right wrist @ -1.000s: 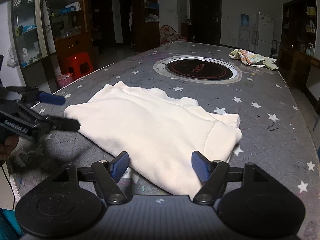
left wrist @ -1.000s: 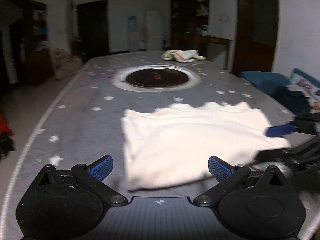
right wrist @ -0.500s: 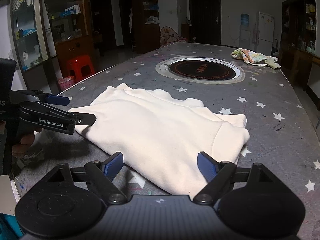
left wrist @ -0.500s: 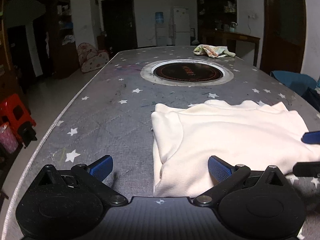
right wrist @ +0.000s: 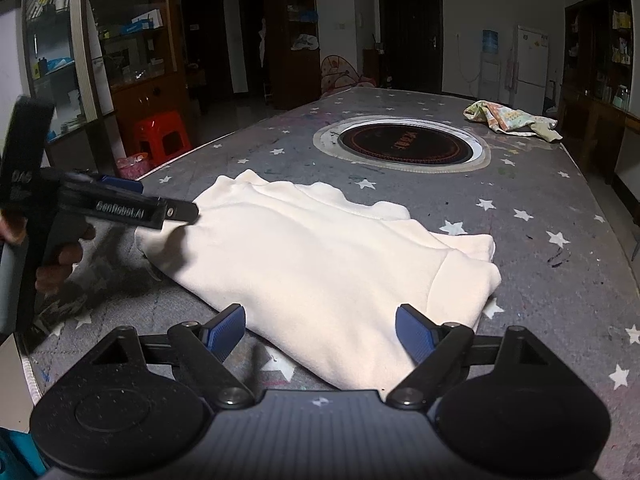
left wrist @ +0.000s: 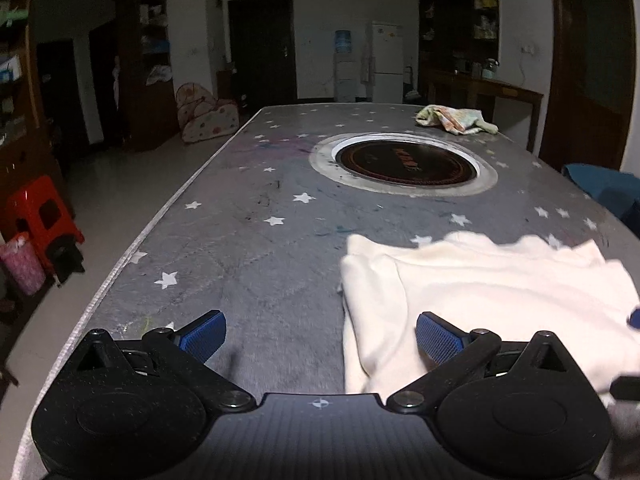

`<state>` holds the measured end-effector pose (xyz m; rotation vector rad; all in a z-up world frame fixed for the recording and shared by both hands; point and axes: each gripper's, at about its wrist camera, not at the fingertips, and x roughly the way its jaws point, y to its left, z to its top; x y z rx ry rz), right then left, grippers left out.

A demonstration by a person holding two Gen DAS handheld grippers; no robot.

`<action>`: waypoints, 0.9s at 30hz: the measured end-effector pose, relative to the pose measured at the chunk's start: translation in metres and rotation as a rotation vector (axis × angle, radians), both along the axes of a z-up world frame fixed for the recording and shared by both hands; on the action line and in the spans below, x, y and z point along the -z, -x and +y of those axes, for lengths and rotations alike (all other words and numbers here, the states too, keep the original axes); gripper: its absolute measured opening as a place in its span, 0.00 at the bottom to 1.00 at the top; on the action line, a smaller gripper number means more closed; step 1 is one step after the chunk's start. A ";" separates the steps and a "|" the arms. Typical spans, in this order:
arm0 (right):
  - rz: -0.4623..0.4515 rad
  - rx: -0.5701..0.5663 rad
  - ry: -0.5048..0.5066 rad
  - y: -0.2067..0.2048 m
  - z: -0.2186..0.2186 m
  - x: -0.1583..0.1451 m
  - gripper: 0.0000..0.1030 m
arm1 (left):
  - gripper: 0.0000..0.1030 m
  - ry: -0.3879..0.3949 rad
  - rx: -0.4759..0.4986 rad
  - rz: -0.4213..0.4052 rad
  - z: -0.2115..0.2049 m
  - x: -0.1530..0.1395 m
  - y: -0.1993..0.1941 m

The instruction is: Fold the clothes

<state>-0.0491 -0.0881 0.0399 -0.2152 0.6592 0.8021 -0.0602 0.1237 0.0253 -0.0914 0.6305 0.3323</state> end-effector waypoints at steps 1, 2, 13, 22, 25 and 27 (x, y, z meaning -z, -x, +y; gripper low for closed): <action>-0.001 -0.001 0.002 0.000 0.001 0.000 0.82 | 1.00 0.007 0.001 0.004 0.003 0.000 -0.002; -0.002 -0.001 0.003 0.001 0.001 0.000 0.82 | 1.00 0.002 -0.002 0.012 0.004 0.001 -0.004; -0.014 0.035 -0.023 -0.003 0.004 -0.008 0.82 | 1.00 -0.059 -0.008 0.059 0.002 -0.001 -0.022; 0.012 0.111 -0.058 -0.011 0.004 -0.008 0.82 | 1.00 0.013 -0.021 0.067 0.009 0.000 -0.029; 0.024 0.137 -0.058 -0.014 0.004 -0.006 0.82 | 1.00 0.024 -0.033 0.050 0.010 -0.003 -0.029; 0.035 0.148 -0.051 -0.016 0.004 -0.004 0.82 | 1.00 0.020 -0.033 0.038 0.008 -0.004 -0.029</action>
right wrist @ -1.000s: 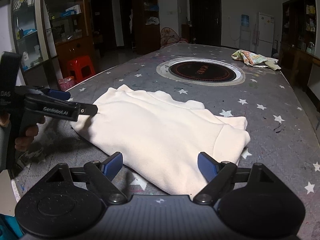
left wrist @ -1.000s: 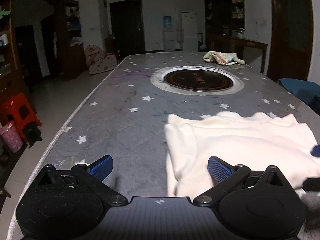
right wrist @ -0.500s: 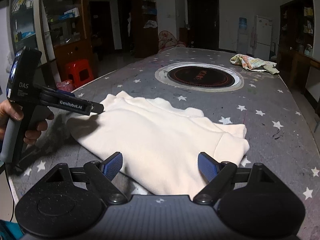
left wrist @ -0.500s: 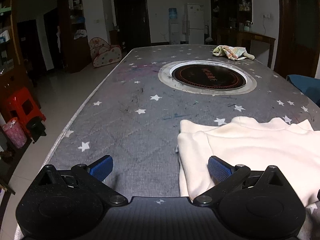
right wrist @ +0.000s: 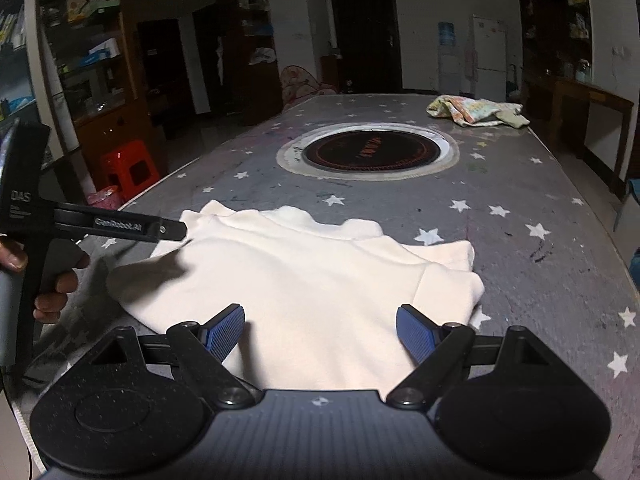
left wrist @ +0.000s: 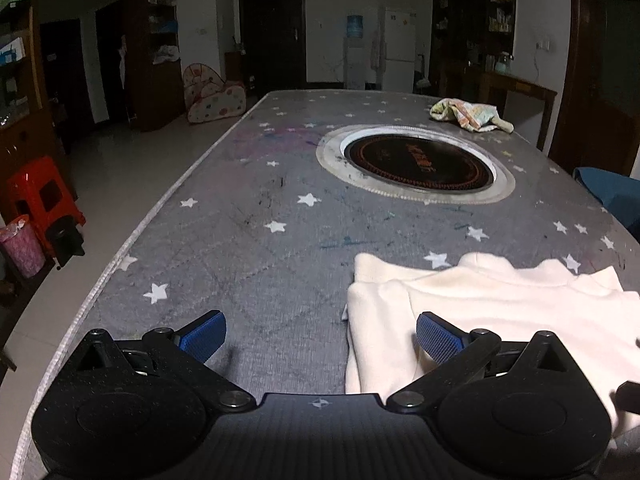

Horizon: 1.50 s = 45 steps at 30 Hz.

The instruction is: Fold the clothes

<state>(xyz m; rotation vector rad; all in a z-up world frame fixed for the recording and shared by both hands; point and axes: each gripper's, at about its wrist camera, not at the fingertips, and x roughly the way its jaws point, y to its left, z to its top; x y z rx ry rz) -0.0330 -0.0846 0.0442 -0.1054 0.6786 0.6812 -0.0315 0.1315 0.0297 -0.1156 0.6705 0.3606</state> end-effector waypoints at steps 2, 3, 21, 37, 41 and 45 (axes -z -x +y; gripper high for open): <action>0.012 0.004 0.004 -0.001 0.000 0.002 0.82 | 1.00 0.004 0.005 -0.006 -0.001 0.000 -0.001; 0.016 0.005 0.005 -0.002 0.000 0.003 0.82 | 1.00 0.007 0.010 -0.003 -0.002 0.000 -0.001; 0.030 0.098 -0.016 -0.018 -0.002 -0.005 0.82 | 1.00 0.090 0.028 0.017 -0.001 -0.009 -0.012; 0.039 0.140 -0.031 -0.040 -0.017 -0.006 0.76 | 0.99 -0.011 0.103 -0.001 -0.011 -0.005 -0.025; 0.046 0.132 -0.029 -0.046 -0.013 -0.003 0.72 | 0.99 -0.030 0.086 0.039 -0.006 0.006 -0.032; 0.064 0.148 -0.009 -0.052 -0.013 0.005 0.69 | 0.99 -0.035 0.062 0.047 0.003 0.011 -0.032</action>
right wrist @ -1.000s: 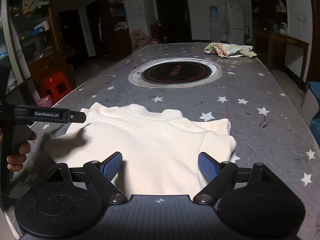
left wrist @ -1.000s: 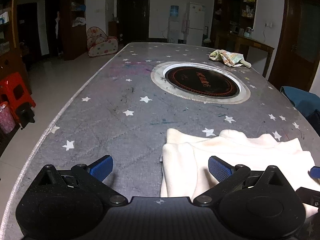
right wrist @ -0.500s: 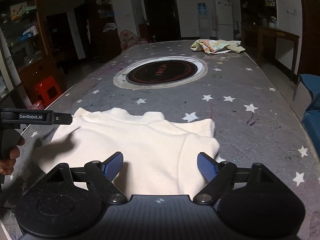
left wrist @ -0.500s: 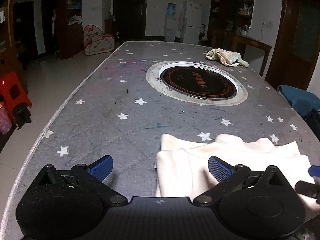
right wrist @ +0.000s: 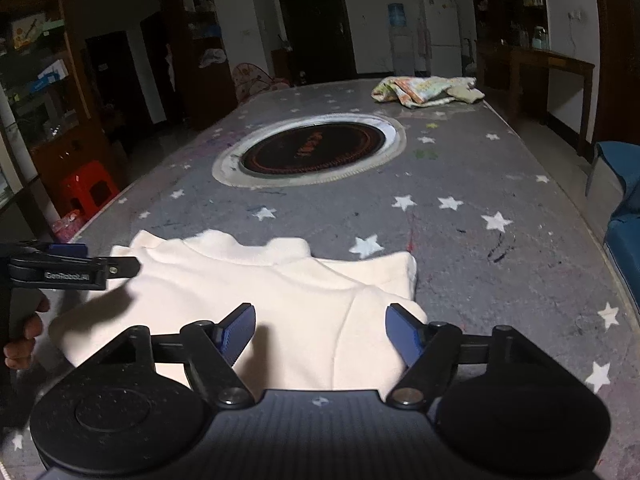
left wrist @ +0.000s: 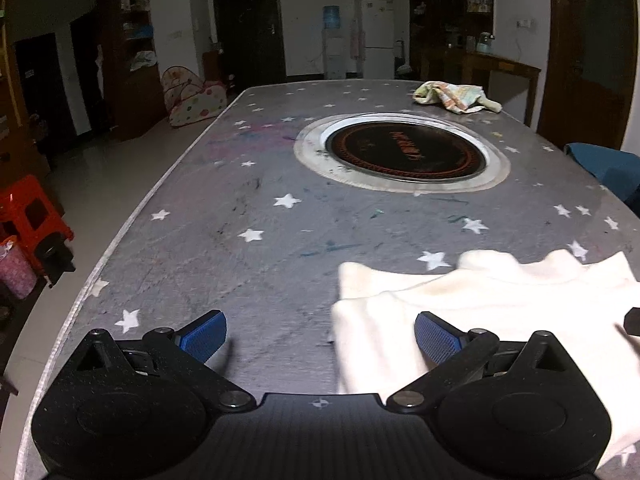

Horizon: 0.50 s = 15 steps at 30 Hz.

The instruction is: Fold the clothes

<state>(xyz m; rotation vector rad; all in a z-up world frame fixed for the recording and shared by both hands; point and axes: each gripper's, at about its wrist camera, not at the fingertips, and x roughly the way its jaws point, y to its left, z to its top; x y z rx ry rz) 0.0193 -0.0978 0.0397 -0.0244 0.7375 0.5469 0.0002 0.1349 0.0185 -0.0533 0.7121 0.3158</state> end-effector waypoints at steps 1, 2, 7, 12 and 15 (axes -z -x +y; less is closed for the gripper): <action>0.002 0.003 0.005 -0.001 0.000 0.001 0.69 | 0.99 -0.006 -0.007 -0.002 0.002 0.000 0.000; 0.000 0.002 0.010 -0.001 0.000 0.002 0.68 | 0.99 -0.019 -0.020 -0.001 0.003 0.001 0.000; -0.018 -0.001 0.030 0.000 0.002 -0.002 0.68 | 0.99 -0.007 -0.033 -0.003 0.011 -0.001 0.004; -0.044 -0.029 0.027 0.000 0.013 -0.010 0.68 | 1.00 0.035 0.005 -0.036 0.005 -0.010 0.009; -0.044 -0.058 0.028 -0.002 0.025 -0.010 0.68 | 1.00 0.019 0.025 -0.022 -0.001 -0.008 0.007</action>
